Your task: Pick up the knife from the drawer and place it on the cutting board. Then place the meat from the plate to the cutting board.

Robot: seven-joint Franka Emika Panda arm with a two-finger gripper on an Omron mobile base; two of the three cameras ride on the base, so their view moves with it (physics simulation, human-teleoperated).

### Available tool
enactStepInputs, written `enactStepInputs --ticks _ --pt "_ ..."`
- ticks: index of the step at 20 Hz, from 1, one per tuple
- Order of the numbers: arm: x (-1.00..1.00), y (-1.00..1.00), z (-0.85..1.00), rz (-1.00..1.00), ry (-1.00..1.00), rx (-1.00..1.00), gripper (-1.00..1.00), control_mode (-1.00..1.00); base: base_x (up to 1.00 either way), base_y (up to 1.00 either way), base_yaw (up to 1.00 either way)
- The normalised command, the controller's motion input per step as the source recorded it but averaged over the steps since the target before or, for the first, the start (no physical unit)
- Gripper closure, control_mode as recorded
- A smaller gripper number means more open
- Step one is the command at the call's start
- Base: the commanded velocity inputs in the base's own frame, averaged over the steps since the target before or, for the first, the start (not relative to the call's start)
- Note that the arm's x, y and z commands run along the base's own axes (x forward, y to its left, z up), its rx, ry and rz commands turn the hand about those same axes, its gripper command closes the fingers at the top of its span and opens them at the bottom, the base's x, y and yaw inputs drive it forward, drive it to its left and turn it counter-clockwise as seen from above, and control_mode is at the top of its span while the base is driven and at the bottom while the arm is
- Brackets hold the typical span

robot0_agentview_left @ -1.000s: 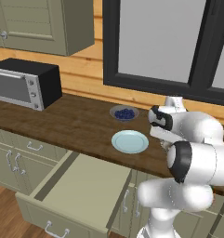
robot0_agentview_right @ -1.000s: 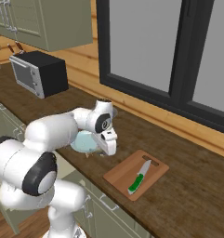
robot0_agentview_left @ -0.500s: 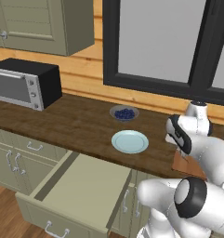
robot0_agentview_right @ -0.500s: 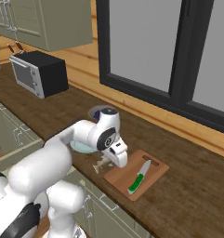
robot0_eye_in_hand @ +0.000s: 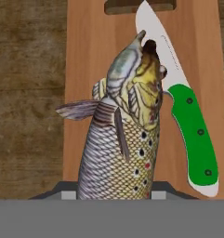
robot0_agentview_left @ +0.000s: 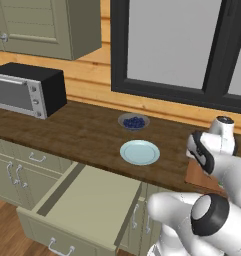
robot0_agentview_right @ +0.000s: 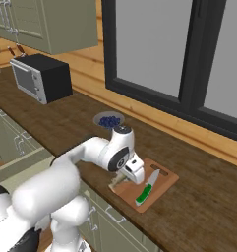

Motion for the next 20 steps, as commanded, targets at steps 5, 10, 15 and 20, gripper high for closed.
enactStepInputs --ticks 5,10,15,20 --pt "0.40 -0.19 -0.22 0.07 0.02 0.00 1.00 -1.00 0.00 0.00 0.00" --pt "0.29 -0.19 -0.35 0.09 0.03 0.00 1.00 -1.00 0.00 0.00 0.00" --pt "0.17 -0.14 -0.42 0.08 0.07 0.00 1.00 -1.00 0.00 0.00 0.00" --pt "0.12 0.00 -0.37 0.02 0.10 0.00 1.00 -1.00 0.00 0.00 0.00"
